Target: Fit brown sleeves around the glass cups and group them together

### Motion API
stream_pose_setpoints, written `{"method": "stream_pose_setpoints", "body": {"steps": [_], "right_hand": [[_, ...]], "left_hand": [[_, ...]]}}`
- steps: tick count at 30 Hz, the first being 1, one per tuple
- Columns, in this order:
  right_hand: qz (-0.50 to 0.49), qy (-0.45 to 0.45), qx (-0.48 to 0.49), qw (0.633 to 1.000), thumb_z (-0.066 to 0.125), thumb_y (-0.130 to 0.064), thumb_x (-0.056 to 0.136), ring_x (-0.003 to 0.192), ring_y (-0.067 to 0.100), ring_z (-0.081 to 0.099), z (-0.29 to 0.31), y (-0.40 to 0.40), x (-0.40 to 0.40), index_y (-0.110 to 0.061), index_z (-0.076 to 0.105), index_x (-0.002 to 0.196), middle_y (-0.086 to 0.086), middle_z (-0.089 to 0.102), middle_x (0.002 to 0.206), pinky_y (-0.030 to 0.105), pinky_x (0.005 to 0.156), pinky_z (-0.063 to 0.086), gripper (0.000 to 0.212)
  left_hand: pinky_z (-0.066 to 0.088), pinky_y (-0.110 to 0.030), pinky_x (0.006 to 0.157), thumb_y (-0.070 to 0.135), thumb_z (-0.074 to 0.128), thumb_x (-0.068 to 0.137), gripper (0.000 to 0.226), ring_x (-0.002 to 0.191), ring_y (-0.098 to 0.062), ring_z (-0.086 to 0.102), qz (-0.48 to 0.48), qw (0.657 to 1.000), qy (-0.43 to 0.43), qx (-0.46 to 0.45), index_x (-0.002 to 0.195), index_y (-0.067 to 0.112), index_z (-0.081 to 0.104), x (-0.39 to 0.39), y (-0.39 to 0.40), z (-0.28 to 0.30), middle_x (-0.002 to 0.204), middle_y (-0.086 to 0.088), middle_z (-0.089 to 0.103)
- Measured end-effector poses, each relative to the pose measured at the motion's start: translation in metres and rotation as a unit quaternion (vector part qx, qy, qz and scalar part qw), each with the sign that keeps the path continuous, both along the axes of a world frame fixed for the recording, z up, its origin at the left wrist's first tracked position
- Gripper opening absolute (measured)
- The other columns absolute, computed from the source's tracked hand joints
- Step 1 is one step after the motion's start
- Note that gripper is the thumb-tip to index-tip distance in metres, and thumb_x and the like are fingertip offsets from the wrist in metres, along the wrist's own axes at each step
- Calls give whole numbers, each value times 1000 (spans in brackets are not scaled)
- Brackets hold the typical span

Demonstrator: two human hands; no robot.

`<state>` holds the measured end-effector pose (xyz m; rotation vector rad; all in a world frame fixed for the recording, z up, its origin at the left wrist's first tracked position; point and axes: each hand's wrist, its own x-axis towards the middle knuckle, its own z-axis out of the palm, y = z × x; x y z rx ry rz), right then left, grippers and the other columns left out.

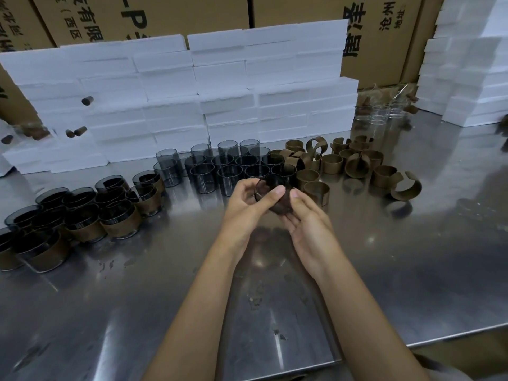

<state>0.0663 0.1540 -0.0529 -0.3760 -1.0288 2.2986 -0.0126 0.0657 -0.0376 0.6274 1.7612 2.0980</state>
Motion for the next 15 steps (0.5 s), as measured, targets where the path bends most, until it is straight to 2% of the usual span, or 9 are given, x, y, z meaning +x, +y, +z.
{"method": "stream_pose_setpoints", "body": {"steps": [4, 6, 8, 11, 15], "right_hand": [[39, -15, 43, 998, 62, -25, 100, 113, 21, 72, 0, -2, 2, -12, 67, 126, 12, 74, 122, 29, 95, 58, 29], [46, -21, 54, 997, 63, -27, 99, 115, 22, 71, 0, -4, 3, -13, 63, 132, 12, 73, 125, 34, 100, 55, 35], [43, -23, 54, 997, 64, -26, 99, 115, 24, 71, 0, -4, 3, -12, 61, 134, 12, 72, 127, 37, 103, 54, 38], [30, -22, 46, 998, 65, -24, 99, 114, 23, 72, 0, -3, 3, -10, 59, 134, 14, 70, 129, 36, 102, 55, 38], [17, -7, 33, 999, 65, -22, 99, 118, 24, 70, 0, -3, 1, -14, 57, 137, 14, 69, 131, 38, 105, 54, 40]], "left_hand": [[58, -45, 93, 45, 88, 73, 50, 96, -27, 69, 30, 999, -36, 19, 98, 12, 60, -1, 0, 2, 100, -13, 67], [57, -43, 90, 40, 78, 84, 34, 91, -24, 68, 41, 998, -47, 26, 93, 13, 60, -3, 0, 1, 98, -13, 67], [58, -37, 84, 31, 70, 96, 20, 89, -21, 69, 43, 997, -53, 25, 93, 13, 62, -5, 0, -1, 98, -12, 69], [57, -29, 77, 19, 61, 102, 11, 94, -21, 68, 39, 997, -65, 27, 97, 11, 68, -8, 0, -2, 103, -11, 70], [59, -23, 72, 6, 49, 105, 24, 91, -16, 72, 15, 995, -88, 33, 110, 8, 73, -9, 0, -1, 100, -7, 77]]}}
